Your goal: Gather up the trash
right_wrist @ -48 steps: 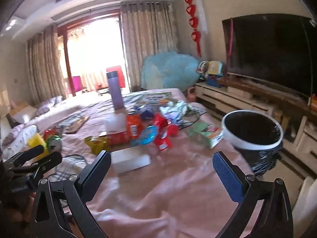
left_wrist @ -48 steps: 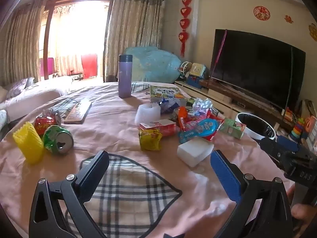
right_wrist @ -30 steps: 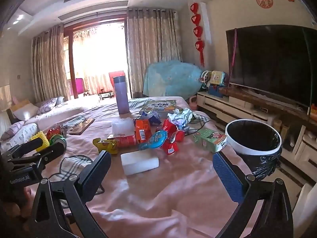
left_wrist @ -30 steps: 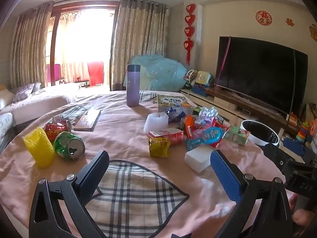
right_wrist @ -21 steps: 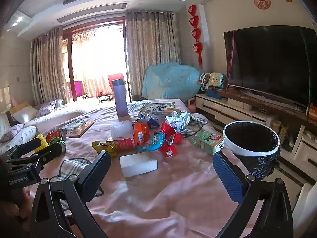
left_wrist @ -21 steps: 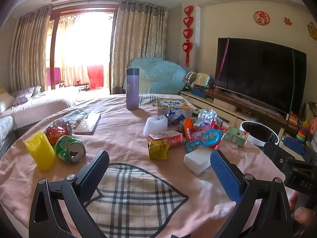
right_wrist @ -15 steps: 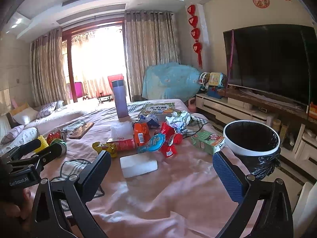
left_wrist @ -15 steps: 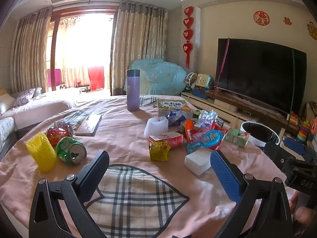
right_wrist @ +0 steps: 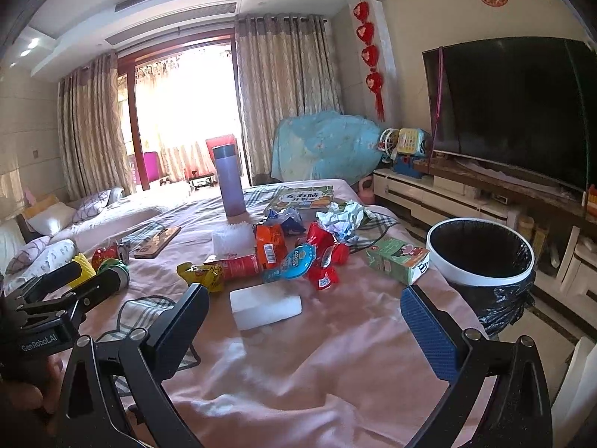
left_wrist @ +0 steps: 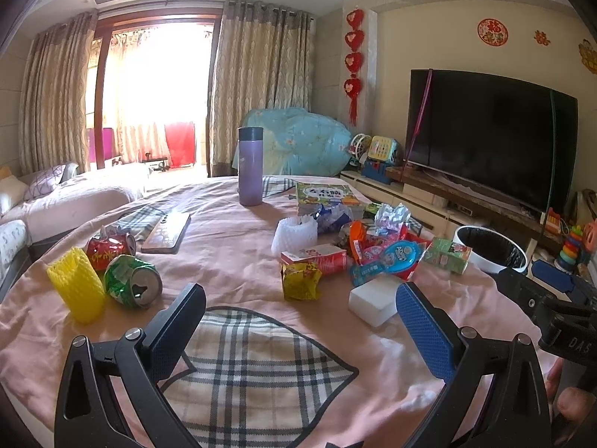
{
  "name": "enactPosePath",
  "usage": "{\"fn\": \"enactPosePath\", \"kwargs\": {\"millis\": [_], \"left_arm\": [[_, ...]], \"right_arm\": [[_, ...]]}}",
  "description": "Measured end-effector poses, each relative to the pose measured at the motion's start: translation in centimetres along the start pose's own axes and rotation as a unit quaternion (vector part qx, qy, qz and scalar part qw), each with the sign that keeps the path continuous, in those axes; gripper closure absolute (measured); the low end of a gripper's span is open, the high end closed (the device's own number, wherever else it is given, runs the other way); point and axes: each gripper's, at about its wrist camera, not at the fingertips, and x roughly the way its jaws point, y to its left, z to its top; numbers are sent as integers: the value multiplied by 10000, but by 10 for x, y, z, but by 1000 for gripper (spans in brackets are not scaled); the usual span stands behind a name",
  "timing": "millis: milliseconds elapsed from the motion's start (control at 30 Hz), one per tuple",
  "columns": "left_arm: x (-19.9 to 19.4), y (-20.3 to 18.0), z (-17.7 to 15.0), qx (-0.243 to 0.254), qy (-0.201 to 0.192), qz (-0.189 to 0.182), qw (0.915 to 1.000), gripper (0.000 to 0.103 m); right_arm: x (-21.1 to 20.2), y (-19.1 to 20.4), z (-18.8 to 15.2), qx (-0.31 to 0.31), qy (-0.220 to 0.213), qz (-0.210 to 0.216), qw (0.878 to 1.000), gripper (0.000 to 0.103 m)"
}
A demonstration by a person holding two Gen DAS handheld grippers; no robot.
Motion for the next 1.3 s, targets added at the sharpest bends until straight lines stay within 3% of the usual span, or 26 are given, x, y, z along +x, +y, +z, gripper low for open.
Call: {"fn": "enactPosePath", "kwargs": {"millis": [1067, 1300], "left_arm": [[26, 7, 1, 14, 248, -105, 9996, 1], [60, 22, 7, -176, 731, -243, 9969, 14]], "right_arm": [[13, 6, -3, 53, 148, 264, 9995, 0], [33, 3, -2, 219, 382, 452, 9980, 1]]}}
